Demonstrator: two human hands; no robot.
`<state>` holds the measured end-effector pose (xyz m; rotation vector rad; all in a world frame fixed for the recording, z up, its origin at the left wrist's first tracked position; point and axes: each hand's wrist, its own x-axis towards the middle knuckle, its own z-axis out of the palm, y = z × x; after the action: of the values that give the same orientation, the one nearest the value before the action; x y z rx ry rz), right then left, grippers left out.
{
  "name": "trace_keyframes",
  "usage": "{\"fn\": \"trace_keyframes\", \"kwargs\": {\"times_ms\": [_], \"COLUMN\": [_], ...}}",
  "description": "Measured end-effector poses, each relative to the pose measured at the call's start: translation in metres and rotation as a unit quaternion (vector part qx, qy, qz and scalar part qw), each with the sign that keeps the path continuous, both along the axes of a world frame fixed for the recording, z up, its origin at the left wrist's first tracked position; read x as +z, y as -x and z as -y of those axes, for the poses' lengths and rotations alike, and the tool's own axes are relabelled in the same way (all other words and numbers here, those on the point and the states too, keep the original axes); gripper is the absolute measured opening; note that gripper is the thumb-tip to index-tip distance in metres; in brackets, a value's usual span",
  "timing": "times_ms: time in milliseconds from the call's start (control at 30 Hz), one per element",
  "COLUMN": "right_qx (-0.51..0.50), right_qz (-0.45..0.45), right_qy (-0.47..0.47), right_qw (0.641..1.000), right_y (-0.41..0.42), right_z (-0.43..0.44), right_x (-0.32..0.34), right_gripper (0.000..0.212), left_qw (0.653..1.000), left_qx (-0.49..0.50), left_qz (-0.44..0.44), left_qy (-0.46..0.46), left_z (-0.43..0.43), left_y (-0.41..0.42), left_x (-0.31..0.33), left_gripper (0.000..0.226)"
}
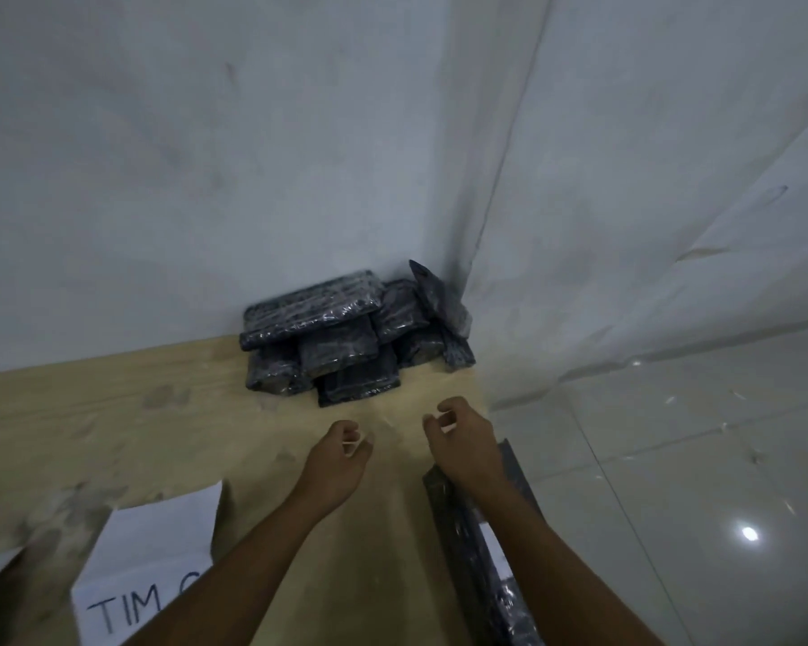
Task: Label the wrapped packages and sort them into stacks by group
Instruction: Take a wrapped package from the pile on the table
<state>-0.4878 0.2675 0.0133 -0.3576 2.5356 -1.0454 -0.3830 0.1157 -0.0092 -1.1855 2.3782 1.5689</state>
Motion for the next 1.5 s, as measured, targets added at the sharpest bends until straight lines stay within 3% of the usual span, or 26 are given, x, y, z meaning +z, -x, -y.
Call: {"fn": "trace_keyframes", "kwargs": {"times_ms": [100, 167, 300, 433, 533, 667, 800, 1000, 1133, 1233, 1367, 1500], "right_qx": [-0.059, -0.138, -0.292, -0.314, -0.330, -0.334, -0.333, -0.304, -0.177, -0.091, 0.032, 0.088], "right_qz": [0.039, 0.115, 0.316, 0.435, 0.454, 0.450, 0.446, 0.436, 0.397, 0.371, 0.395, 0.385], "right_qy": [0.071, 0.133, 0.292, 0.379, 0.369, 0.393, 0.429, 0.457, 0.442, 0.377, 0.303, 0.234], "right_qw": [0.995, 0.975, 0.854, 0.754, 0.741, 0.729, 0.712, 0.713, 0.785, 0.844, 0.866, 0.889], "right_y": [0.024, 0.048, 0.094, 0.129, 0.145, 0.152, 0.143, 0.110, 0.066, 0.017, -0.030, -0.061], "right_z": [0.037, 0.057, 0.082, 0.093, 0.100, 0.100, 0.089, 0.062, 0.041, 0.025, -0.001, -0.020], "right_x": [0.002, 0.007, 0.015, 0.008, 0.002, -0.001, -0.005, 0.005, 0.021, 0.031, 0.015, -0.012], "right_gripper": [0.029, 0.037, 0.050, 0.059, 0.053, 0.031, 0.027, 0.026, 0.020, 0.023, 0.039, 0.044], "left_qw": [1.000, 0.999, 0.999, 0.999, 0.998, 0.998, 0.998, 0.996, 0.992, 0.975, 0.925, 0.908], "left_qx": [0.026, 0.034, 0.048, 0.051, 0.052, 0.057, 0.057, 0.063, 0.083, 0.138, 0.206, 0.262], "left_qz": [-0.012, -0.012, -0.014, -0.010, -0.013, -0.015, -0.024, -0.050, -0.065, -0.058, -0.088, -0.091], "left_qy": [0.001, -0.001, -0.006, -0.008, -0.025, -0.025, -0.024, -0.030, -0.072, -0.166, -0.306, -0.314], "left_z": [0.028, 0.042, 0.057, 0.061, 0.060, 0.058, 0.055, 0.046, 0.040, 0.036, 0.026, 0.016], "left_y": [0.010, 0.015, 0.025, 0.033, 0.038, 0.041, 0.039, 0.025, 0.000, -0.029, -0.066, -0.103], "left_x": [0.003, 0.004, 0.003, 0.000, 0.002, 0.005, 0.009, 0.021, 0.022, 0.024, 0.032, 0.028], "left_gripper": [0.020, 0.025, 0.033, 0.033, 0.032, 0.028, 0.018, 0.021, 0.018, 0.027, 0.049, 0.045]}}
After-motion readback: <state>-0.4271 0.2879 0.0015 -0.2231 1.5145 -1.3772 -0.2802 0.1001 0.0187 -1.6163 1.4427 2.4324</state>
